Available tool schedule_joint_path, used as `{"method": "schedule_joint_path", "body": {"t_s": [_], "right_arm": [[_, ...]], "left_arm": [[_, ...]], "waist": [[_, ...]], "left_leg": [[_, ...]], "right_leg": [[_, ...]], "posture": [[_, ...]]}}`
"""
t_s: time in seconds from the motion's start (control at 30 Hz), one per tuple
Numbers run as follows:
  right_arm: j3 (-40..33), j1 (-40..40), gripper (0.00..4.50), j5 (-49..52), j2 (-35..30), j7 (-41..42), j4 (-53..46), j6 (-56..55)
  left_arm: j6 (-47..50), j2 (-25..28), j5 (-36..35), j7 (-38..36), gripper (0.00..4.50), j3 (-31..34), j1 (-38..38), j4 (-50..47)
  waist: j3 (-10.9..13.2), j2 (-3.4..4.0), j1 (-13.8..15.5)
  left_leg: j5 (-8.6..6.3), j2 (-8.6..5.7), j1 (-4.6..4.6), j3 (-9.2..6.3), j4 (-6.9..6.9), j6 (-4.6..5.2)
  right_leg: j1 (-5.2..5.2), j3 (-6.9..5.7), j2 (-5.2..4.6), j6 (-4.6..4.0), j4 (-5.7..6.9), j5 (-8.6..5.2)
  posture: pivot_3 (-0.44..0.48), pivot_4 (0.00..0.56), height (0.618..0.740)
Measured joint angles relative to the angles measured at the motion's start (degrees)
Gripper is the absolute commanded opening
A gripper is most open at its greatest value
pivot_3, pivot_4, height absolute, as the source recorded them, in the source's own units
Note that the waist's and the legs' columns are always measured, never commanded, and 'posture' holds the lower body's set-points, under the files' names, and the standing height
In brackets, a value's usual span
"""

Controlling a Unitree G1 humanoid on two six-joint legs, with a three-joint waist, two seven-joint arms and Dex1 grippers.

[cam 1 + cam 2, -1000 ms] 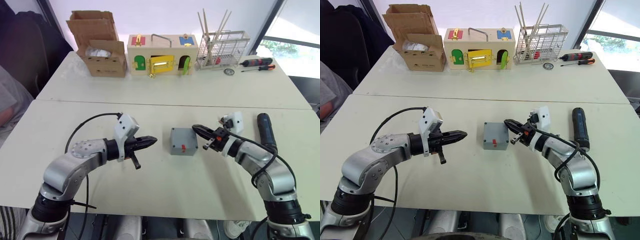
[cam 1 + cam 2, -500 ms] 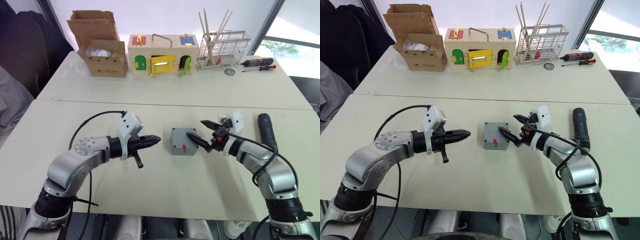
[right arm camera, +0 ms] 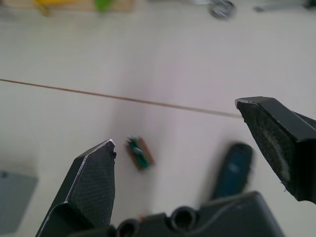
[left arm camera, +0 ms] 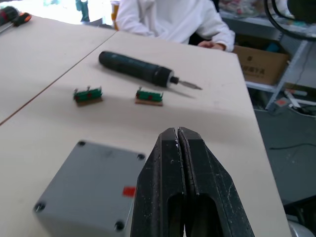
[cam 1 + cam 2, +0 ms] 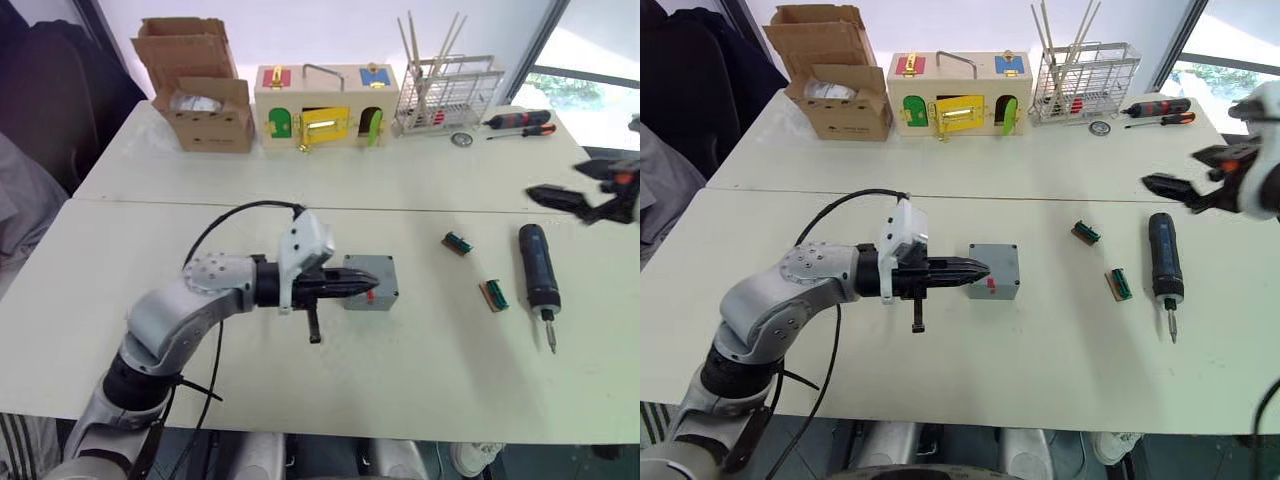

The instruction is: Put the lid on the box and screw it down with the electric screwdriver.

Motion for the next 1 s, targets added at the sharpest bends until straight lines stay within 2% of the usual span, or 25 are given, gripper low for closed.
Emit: {"method": "schedule_joint_path", "body": {"t_s": [0.07,0.17,0.3,0.57,0.77,0.8,1.0], "right_arm": [[10.31,-1.84,4.49,-2.92,-0.71,6.73,8.64,2.25],[18.59,-4.96,4.49,-5.54,-0.47,14.28,15.64,2.83],[27.52,-13.06,4.49,-13.04,2.39,22.92,27.55,-0.99],[34.32,-22.05,4.49,-25.61,12.86,28.75,47.26,-9.84],[34.05,-28.19,4.49,-32.65,20.33,26.02,62.05,-16.01],[34.0,-28.81,3.98,-33.85,21.08,25.7,63.68,-17.3],[34.75,-30.17,2.19,-40.87,22.6,26.21,68.2,-23.69]], "left_arm": [[-0.24,0.61,0.27,-0.78,0.0,-1.25,0.21,-1.01],[-0.27,1.86,0.37,-1.21,0.0,-2.28,0.37,-2.03],[-0.01,2.91,0.34,-0.28,0.0,-2.54,1.56,-5.07],[1.47,3.9,0.34,3.52,0.0,-2.5,3.32,-7.38],[2.57,4.01,0.34,6.21,0.0,-2.45,4.08,-8.04],[2.64,4.0,0.34,6.59,0.0,-2.46,4.07,-8.11],[3.46,4.1,0.33,8.52,0.0,-2.44,4.53,-8.36]], "waist": [[0.06,0.07,0.0],[0.18,0.44,0.16],[0.21,0.43,0.16],[0.22,0.43,0.29],[0.22,0.36,0.24],[0.2,0.31,0.24],[0.2,0.28,0.34]], "left_leg": [[0.0,-0.02,-0.01,0.07,0.05,0.0],[0.01,-0.08,-0.02,0.12,0.08,0.01],[0.01,-0.07,0.0,0.11,0.08,0.0],[0.04,-0.07,0.01,0.11,0.16,-0.05],[0.07,-0.07,0.06,0.09,0.2,-0.09],[0.07,-0.07,0.07,0.08,0.22,-0.09],[0.06,-0.08,0.07,0.03,0.29,-0.09]], "right_leg": [[-0.02,0.03,-0.01,0.01,0.02,0.01],[-0.05,0.07,-0.01,0.03,0.07,0.02],[-0.08,0.03,0.18,0.05,0.15,0.02],[-0.07,0.02,0.27,0.24,0.27,0.13],[0.02,0.02,0.3,0.26,0.28,0.14],[0.05,0.02,0.3,0.26,0.28,0.14],[0.11,0.01,0.3,0.26,0.28,0.14]], "posture": [[0.0,0.15,0.731],[0.0,0.15,0.731],[0.0,0.15,0.731],[0.0,0.15,0.731],[0.0,0.15,0.731],[0.0,0.15,0.731],[0.0,0.15,0.731]]}}
